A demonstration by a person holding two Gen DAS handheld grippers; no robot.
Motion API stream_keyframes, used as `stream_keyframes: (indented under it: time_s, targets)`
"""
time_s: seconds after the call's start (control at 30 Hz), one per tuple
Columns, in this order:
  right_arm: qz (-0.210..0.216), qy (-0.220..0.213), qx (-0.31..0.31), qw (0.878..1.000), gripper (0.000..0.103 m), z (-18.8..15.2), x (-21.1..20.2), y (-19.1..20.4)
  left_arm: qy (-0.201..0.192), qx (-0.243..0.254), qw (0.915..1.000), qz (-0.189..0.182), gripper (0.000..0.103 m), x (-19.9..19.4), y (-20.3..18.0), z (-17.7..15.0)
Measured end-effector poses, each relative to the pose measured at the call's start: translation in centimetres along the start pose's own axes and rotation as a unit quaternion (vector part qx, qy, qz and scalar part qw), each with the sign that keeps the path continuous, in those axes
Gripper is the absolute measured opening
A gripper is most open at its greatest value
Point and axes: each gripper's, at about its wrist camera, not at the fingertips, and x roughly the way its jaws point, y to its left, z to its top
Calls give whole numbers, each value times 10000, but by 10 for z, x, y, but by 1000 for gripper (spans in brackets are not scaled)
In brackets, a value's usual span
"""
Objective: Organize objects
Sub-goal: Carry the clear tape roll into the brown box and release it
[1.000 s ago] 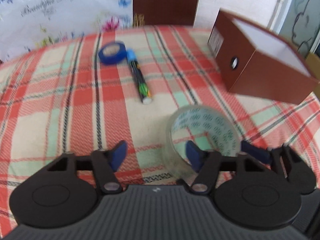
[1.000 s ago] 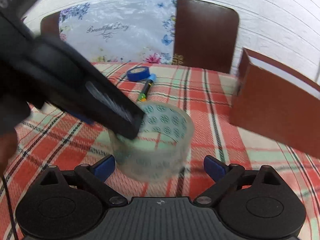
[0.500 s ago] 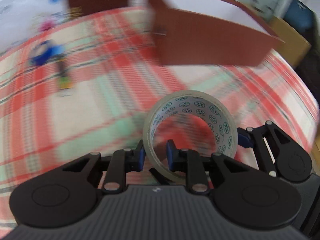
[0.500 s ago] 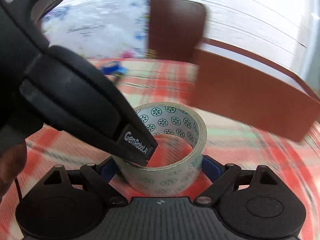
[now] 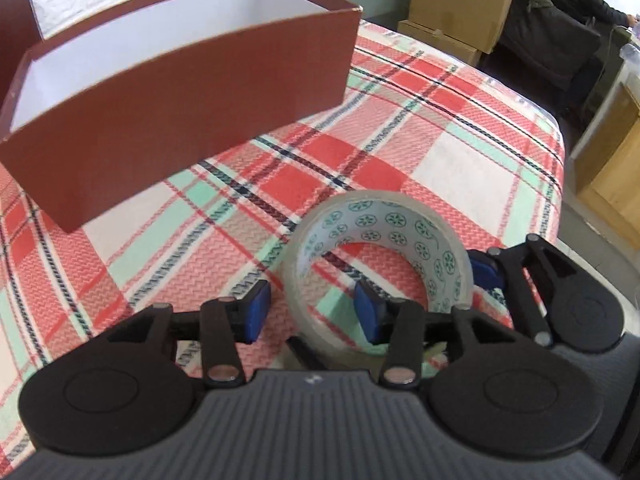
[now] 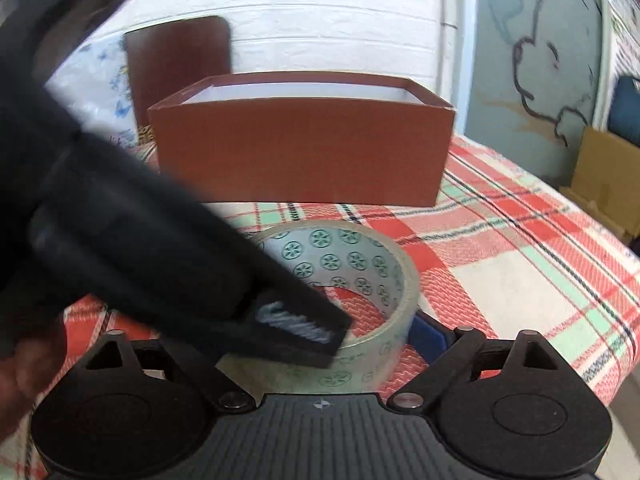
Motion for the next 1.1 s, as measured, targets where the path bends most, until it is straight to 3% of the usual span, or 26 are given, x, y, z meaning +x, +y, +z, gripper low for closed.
stream_keyframes:
  time_s: [0.07,0.1,0.27,0.47,0.6,0.7,0.73,0.8,1.1]
  targets:
    - [16,-124,13,9999,88,0,-1,2,3,-52,10000,56,31,-3,-1,3]
    - [67,-211,83,9997,88,4,-3,1,-39,-21,9998,178,29,-7,-1,5]
    - [172,-1013,-30,9947,88,44,-6,3,-761,-72,9958,510,29,-45,13,32]
    - [338,-1613,-345,9857,88,99,31,19,-1290,-477,9858,964,29,-59,61,76]
    - [442,-1582,-411,9856,87,126,74,24,-1366,-712,9810,1181,29,-41,88,101]
    - [538,-1554,-429,9855,89,138,104,25,-1446,-1092,9780,1036,32,-30,110,115]
    - [577,-1508,-458,9858,89,140,113,25,-1455,-1150,9760,1138,32,-28,115,120]
    - [562,-1414,-440,9874,90,142,124,26,-1413,-1227,9723,1404,42,-19,121,126]
    - [294,-1763,-63,9839,93,111,75,14,-1439,-1182,9728,1375,46,-27,117,101]
